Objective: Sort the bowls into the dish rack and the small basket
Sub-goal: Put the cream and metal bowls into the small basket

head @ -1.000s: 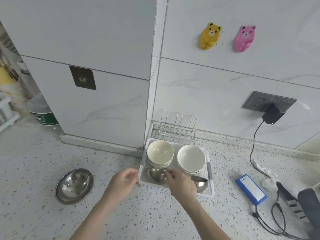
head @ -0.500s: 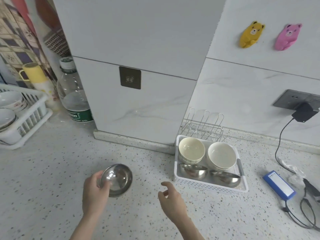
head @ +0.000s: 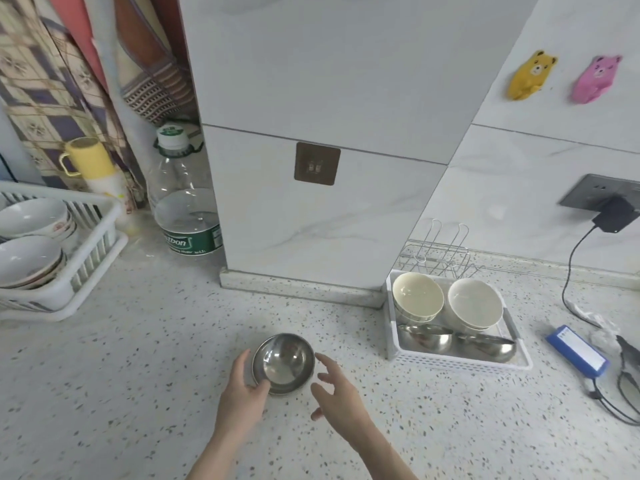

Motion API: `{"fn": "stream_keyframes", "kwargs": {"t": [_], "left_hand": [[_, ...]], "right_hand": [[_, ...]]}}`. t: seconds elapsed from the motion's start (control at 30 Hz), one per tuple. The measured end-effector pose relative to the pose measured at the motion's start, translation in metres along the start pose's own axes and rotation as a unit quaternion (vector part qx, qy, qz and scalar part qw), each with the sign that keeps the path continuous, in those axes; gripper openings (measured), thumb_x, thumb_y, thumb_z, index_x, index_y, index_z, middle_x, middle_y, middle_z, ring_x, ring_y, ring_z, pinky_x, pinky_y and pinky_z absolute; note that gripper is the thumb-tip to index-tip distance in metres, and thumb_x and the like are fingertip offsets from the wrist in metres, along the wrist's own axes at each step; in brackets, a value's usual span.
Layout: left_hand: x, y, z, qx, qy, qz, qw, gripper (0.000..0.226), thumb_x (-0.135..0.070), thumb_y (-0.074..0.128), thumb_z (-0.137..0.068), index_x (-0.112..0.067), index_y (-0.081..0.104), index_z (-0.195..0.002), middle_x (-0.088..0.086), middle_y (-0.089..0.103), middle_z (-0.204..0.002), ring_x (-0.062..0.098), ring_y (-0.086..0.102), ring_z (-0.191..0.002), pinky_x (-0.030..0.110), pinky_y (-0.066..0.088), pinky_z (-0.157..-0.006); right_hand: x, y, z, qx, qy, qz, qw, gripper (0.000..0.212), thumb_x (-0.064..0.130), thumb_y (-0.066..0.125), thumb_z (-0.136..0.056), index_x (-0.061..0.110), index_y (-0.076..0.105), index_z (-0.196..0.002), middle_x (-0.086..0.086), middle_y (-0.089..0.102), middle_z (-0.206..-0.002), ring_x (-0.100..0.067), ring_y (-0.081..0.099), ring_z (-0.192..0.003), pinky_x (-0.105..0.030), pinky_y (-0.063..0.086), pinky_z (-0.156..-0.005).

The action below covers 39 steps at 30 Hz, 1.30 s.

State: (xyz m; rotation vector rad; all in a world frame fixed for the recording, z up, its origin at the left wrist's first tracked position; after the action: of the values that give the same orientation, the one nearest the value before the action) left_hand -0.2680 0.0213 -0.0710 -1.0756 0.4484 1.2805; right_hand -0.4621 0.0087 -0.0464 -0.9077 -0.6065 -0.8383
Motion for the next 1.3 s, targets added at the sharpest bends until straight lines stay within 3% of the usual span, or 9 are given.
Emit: {"fn": "stream_keyframes", "kwargs": {"t": [0.13,0.27,0.47,0.57,0.73,0.9,0.97,1.17,1.3], "left_hand": [[-0.017,0.0,-0.003,0.022,0.029,0.003,0.999,0.058,-0.025,0.06,-0.091,-0.044,0.037,-0.14,-0.006,0.071,-0.073,0.001,0.07,-0.068,0.022,0.048,-0.056],[-0.049,0.011,-0.003,0.049,0.073,-0.01,0.996,0.048,-0.025,0.062,-0.09,-0.043,0.044,-0.131,-0.002,0.075,-0.071,0.005,0.069,-0.068,0.024,0.048,-0.058],[-0.094,0.054,0.014,0.094,0.101,0.042,0.989,0.019,-0.029,0.061,-0.093,-0.032,0.057,-0.111,-0.001,0.075,-0.065,-0.001,0.061,-0.047,0.019,0.045,-0.052],[-0.117,0.077,0.025,0.109,0.103,0.078,0.986,0.011,-0.024,0.059,-0.094,-0.026,0.064,-0.104,0.002,0.074,-0.065,0.0,0.058,-0.044,0.018,0.042,-0.047],[-0.158,0.116,0.038,0.137,0.136,0.117,0.974,0.012,-0.027,0.062,-0.094,-0.026,0.067,-0.104,0.003,0.074,-0.069,0.003,0.055,-0.047,0.017,0.038,-0.044],[-0.191,0.16,0.055,0.201,0.205,0.101,0.953,0.042,-0.059,0.067,-0.076,-0.043,0.058,-0.114,-0.008,0.076,-0.086,-0.002,0.066,-0.062,0.012,0.047,-0.053],[-0.199,0.176,0.056,0.203,0.213,0.082,0.952,0.049,-0.062,0.071,-0.069,-0.049,0.053,-0.113,-0.007,0.075,-0.09,0.007,0.071,-0.071,0.015,0.054,-0.056],[-0.223,0.209,0.041,0.161,0.238,0.02,0.958,0.045,-0.048,0.078,-0.076,-0.05,0.05,-0.112,-0.01,0.073,-0.088,0.0,0.069,-0.08,0.021,0.056,-0.065],[-0.238,0.221,0.029,0.138,0.23,0.029,0.963,0.028,-0.041,0.078,-0.079,-0.044,0.059,-0.098,-0.011,0.074,-0.083,0.002,0.071,-0.077,0.025,0.059,-0.071]], "right_hand": [[0.011,-0.012,0.006,-0.003,-0.045,-0.02,0.999,0.057,0.031,0.056,-0.091,0.059,0.031,-0.133,0.011,0.038,-0.143,-0.007,0.073,-0.074,-0.013,0.046,-0.068],[0.018,-0.039,0.01,-0.008,-0.09,-0.032,0.995,0.066,0.028,0.063,-0.089,0.058,0.03,-0.137,0.013,0.043,-0.142,-0.009,0.071,-0.082,-0.013,0.049,-0.071],[0.011,-0.097,0.017,-0.04,-0.13,-0.062,0.989,0.069,0.028,0.071,-0.082,0.067,0.035,-0.126,0.03,0.039,-0.136,-0.017,0.073,-0.077,-0.016,0.052,-0.07],[0.002,-0.128,0.019,-0.058,-0.138,-0.075,0.986,0.067,0.031,0.074,-0.081,0.069,0.036,-0.122,0.022,0.039,-0.133,-0.018,0.075,-0.076,-0.017,0.054,-0.072],[-0.006,-0.186,0.028,-0.121,-0.17,-0.132,0.969,0.06,0.02,0.075,-0.082,0.056,0.049,-0.121,0.011,0.058,-0.123,-0.014,0.07,-0.092,-0.039,0.062,-0.071],[-0.018,-0.243,0.038,-0.192,-0.153,-0.125,0.961,0.043,0.033,0.07,-0.088,0.049,0.048,-0.122,0.006,0.065,-0.113,-0.014,0.074,-0.072,-0.034,0.062,-0.062],[-0.025,-0.26,0.038,-0.209,-0.129,-0.101,0.964,0.04,0.04,0.067,-0.088,0.049,0.048,-0.122,0.01,0.067,-0.108,-0.015,0.072,-0.061,-0.032,0.061,-0.061],[-0.032,-0.312,0.024,-0.228,-0.068,-0.008,0.971,0.023,0.063,0.06,-0.082,0.047,0.059,-0.098,0.001,0.075,-0.074,-0.008,0.064,-0.055,-0.031,0.056,-0.063],[-0.022,-0.333,0.002,-0.205,-0.077,0.055,0.974,0.051,0.072,0.051,-0.081,0.026,0.071,-0.085,-0.009,0.073,-0.075,-0.009,0.053,-0.051,-0.026,0.043,-0.055]]}}
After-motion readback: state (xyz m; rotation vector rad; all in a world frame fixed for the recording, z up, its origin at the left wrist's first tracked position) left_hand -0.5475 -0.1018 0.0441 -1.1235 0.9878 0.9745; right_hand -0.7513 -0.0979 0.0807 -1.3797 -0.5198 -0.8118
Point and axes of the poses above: each hand's wrist, its own z-axis away from the middle knuckle, its own y-axis out of the palm, x = y × z, the point moved 8 cm from there along -z, towards the middle knuckle
